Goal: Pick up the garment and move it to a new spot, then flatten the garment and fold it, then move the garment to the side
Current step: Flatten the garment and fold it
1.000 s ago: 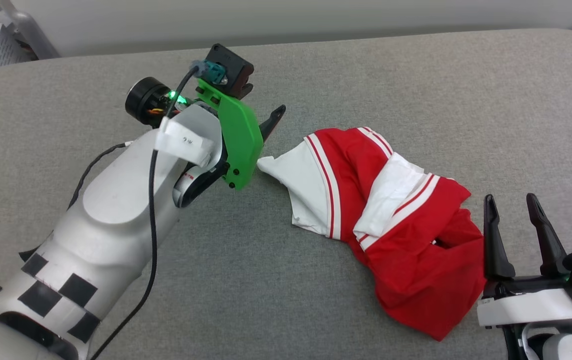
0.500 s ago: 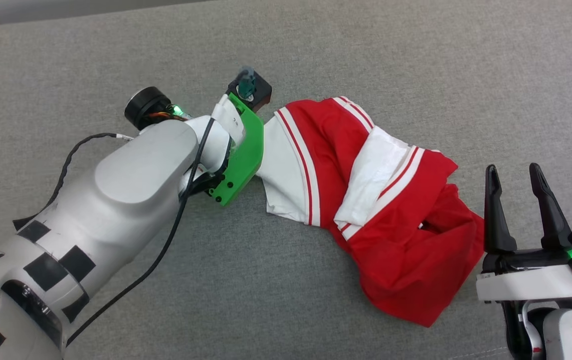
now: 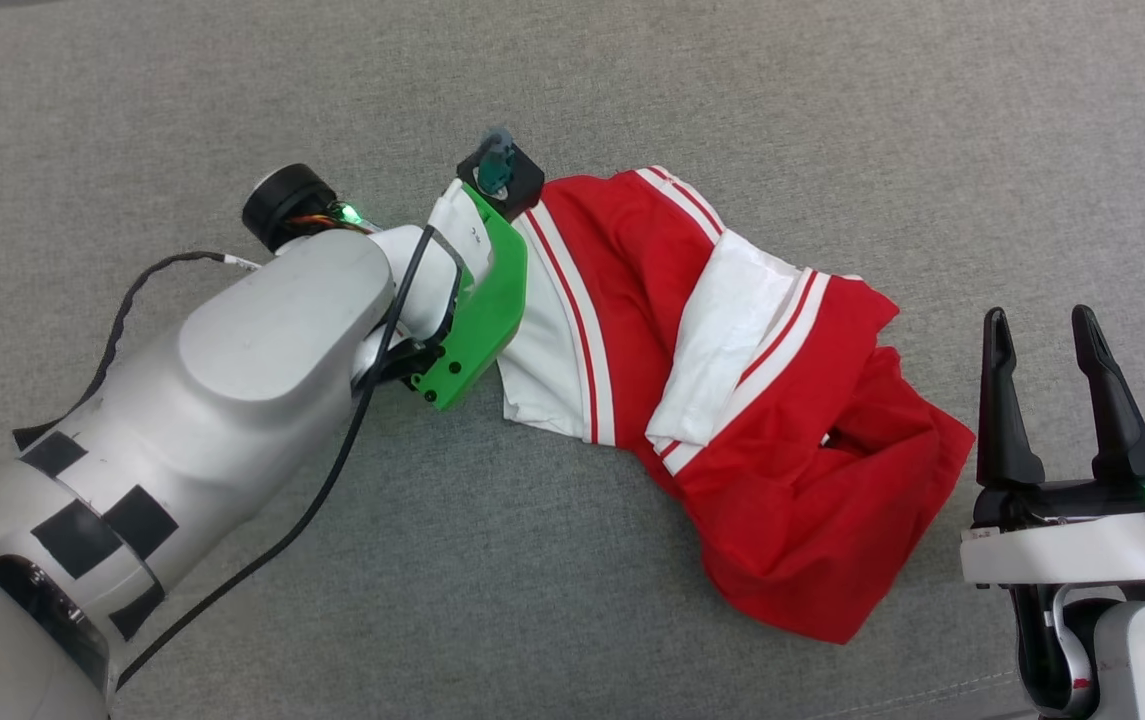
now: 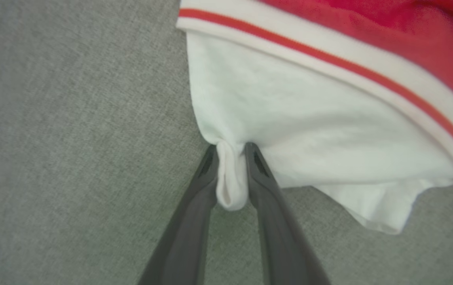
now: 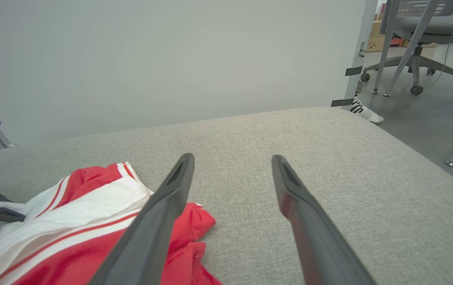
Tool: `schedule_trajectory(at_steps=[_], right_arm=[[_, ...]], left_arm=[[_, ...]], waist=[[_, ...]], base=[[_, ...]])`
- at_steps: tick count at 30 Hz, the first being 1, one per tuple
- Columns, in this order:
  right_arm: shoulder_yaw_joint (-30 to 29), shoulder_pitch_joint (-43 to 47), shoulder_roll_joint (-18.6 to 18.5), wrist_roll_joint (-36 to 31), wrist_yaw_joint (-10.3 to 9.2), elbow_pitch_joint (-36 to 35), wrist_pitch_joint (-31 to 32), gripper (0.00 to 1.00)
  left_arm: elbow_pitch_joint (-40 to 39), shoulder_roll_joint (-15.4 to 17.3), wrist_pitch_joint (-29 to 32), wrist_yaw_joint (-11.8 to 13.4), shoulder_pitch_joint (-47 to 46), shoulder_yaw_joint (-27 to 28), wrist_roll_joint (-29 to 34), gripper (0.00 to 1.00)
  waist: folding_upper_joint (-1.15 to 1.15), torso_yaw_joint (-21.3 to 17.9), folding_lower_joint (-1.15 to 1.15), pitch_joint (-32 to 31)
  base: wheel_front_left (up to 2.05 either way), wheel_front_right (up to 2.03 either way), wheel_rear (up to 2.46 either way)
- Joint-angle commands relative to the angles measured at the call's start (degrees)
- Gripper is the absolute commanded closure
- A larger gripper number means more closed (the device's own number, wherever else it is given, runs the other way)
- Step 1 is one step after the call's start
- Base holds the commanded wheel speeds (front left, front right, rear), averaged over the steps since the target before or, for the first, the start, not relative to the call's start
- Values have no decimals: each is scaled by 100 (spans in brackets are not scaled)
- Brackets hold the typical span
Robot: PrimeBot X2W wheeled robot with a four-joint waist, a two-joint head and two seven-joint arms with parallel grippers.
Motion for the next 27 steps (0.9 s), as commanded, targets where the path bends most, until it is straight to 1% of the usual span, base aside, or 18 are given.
schedule_trajectory(at_steps=[1, 4, 7, 10, 13, 18, 21, 23, 27], right_arm=[[-15, -63, -3, 44, -4, 8, -26, 0], [4, -8, -3, 14, -4, 25, -26, 0], [-5, 72, -3, -18, -4, 34, -26, 0], [-17, 174, -3, -44, -4, 43, -26, 0], [-42, 281, -3, -77, -4, 48, -26, 0], [-49, 383, -3, -104, -4, 46, -26, 0], [-50, 416, -3, -106, -4, 38, -26, 0], [-41, 434, -3, -112, -4, 41, -26, 0], [-7, 451, -3, -126, -4, 44, -26, 0]], left_arm=[[47, -12, -46, -17, 335, -145, -78, 100], [-28, 15, -360, -17, 297, -146, -134, 100], [-128, 64, -819, -17, 208, -146, -121, 100], [-302, 211, -1277, -17, 158, -147, -73, 100], [-432, 489, -1636, -17, 88, -146, -240, 100], [-413, 1096, -1859, -17, 110, -122, -519, 100], [-230, 1442, -1917, -17, 240, -83, -691, 100], [-25, 1577, -1937, -17, 390, -28, -851, 100], [516, 1687, -1949, 19, 740, 40, -1134, 100]], waist=[[0, 82, 0, -105], [0, 195, 0, -276], [0, 341, 0, -475], [0, 492, 0, -662], [0, 660, 0, -813], [0, 822, 0, -940], [0, 877, 0, -972], [0, 904, 0, -977], [0, 899, 0, -958]], base=[[0, 0, 0], [0, 0, 0], [0, 0, 0], [0, 0, 0], [0, 0, 0], [0, 0, 0], [0, 0, 0], [0, 0, 0], [0, 0, 0]])
